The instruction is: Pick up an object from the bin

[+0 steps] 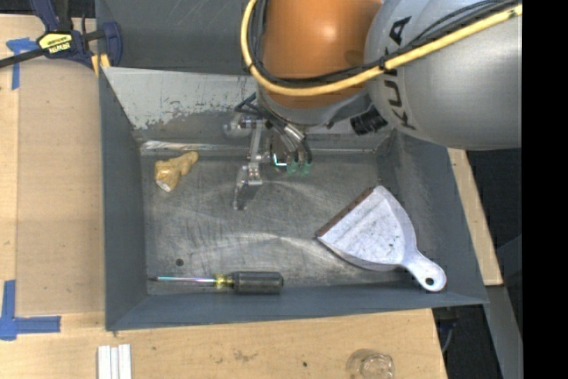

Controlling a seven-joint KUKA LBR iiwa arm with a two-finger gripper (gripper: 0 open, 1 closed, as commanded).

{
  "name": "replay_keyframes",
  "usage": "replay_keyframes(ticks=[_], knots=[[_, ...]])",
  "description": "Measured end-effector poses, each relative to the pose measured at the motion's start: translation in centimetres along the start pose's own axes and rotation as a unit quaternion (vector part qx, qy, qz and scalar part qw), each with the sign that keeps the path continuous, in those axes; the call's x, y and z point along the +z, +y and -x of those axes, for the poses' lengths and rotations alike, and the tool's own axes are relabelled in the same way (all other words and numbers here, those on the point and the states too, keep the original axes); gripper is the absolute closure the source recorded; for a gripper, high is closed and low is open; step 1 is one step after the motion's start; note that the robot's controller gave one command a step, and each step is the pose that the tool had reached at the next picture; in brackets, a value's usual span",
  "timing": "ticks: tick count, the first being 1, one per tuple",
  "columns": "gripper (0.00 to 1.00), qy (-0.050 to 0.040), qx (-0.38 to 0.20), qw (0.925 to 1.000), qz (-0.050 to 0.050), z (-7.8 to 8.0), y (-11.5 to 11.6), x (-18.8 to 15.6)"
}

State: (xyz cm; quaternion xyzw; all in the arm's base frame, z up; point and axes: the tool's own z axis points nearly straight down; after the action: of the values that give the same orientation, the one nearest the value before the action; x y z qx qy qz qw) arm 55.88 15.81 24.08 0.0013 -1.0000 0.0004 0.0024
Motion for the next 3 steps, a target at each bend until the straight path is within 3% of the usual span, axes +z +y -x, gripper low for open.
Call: replay_keyframes(ticks=[1, 2, 3], knots=[[0.00, -0.0041, 0.001, 1.0000, 0.001, 0.2, 0.0, -0.5], [0.00, -0.0071, -0.012, 0.9999, 0.002, 1.9, 2.9, 5.5], [0.00, -0.0031, -0.066, 0.9978, 0.000, 5.0, 4.5, 8.2]])
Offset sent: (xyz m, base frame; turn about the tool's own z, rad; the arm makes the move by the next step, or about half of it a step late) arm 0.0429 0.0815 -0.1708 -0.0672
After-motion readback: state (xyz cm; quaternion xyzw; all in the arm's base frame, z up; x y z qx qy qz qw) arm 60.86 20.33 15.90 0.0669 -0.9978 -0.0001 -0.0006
